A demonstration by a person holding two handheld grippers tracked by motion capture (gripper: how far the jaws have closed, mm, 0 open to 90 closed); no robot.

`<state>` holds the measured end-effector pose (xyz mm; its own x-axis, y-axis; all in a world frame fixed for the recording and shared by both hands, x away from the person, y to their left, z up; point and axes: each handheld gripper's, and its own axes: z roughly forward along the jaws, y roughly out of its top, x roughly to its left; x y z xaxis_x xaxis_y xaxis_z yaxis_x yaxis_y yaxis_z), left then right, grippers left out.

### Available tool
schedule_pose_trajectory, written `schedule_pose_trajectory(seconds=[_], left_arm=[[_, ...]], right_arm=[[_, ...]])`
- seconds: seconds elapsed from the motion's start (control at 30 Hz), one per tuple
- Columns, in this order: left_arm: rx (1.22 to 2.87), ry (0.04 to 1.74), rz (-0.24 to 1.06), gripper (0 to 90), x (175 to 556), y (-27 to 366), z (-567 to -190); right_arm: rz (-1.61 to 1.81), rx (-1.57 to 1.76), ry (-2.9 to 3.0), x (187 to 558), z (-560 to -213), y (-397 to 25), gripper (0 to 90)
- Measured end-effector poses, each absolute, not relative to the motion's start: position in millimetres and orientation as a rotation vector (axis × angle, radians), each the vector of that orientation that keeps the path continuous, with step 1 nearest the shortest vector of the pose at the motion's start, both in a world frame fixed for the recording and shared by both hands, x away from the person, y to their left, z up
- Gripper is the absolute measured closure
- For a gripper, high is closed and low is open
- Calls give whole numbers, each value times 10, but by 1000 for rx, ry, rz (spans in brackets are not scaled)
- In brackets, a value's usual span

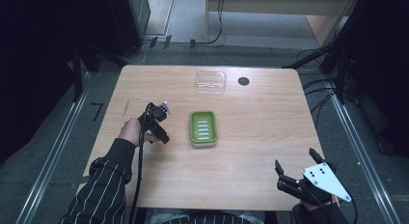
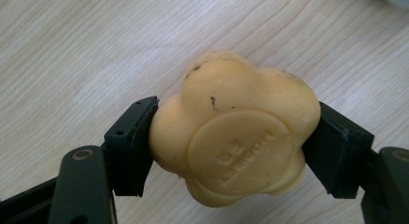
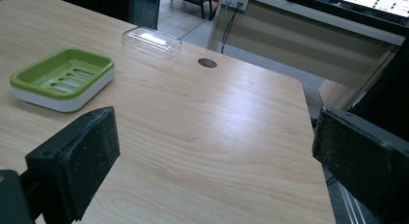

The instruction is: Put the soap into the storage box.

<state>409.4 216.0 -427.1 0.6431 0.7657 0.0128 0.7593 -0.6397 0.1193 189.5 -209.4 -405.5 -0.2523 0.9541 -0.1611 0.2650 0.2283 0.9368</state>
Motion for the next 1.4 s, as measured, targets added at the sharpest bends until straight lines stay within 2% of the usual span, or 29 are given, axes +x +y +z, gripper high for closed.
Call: schedule_pose_trajectory(seconds=[0.3, 1.4], left_arm=[[2785, 1222, 92, 275, 4123, 2007, -4248], [2778, 1135, 104, 275, 4200, 1816, -4091]], right_arm=[[1046, 1171, 1663, 1815, -4056, -2164, 32], [1030, 1171, 1663, 1788, -4057, -2175, 32]])
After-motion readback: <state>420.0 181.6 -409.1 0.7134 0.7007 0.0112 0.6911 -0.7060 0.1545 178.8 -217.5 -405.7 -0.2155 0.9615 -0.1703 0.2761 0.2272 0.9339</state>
